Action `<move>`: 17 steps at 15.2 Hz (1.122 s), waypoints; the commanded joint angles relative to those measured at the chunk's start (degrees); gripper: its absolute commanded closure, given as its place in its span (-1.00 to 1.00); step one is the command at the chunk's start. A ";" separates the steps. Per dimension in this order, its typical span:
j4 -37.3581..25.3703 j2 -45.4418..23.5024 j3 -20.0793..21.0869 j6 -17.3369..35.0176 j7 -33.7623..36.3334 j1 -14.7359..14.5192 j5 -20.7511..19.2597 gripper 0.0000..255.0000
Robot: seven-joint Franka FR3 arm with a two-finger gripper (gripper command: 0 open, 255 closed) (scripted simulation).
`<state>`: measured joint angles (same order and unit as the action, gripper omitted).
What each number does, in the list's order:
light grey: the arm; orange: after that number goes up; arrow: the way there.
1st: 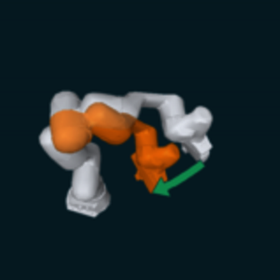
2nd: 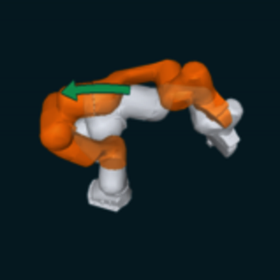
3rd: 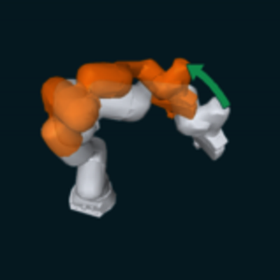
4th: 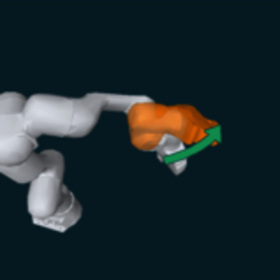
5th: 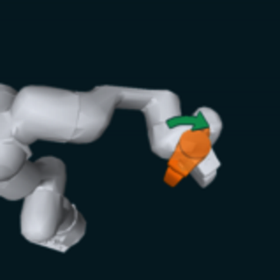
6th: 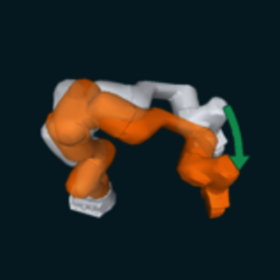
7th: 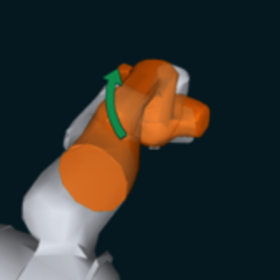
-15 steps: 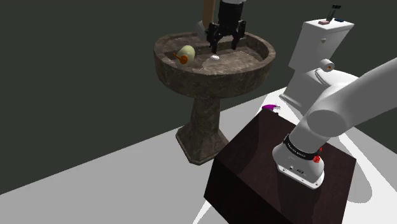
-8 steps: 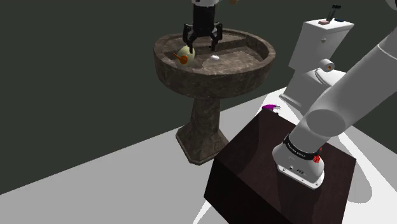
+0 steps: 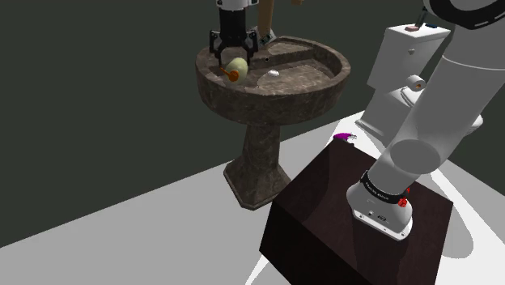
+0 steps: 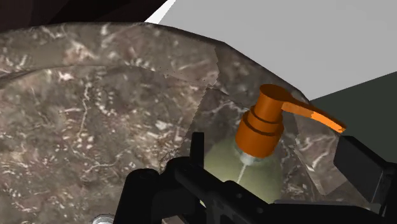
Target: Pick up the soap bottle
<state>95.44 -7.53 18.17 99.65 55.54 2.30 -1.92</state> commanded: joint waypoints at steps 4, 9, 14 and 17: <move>2.79 -0.66 -0.04 3.41 0.45 -0.04 -0.21 -1.00; 3.89 -0.77 -0.07 4.62 0.44 -0.01 -0.25 1.00; 3.89 -0.77 -0.07 4.62 0.44 -0.01 -0.25 1.00; 3.85 -0.78 -0.06 4.59 0.48 -0.03 -0.26 1.00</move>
<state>99.31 -8.31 18.10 104.24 56.01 2.27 -2.17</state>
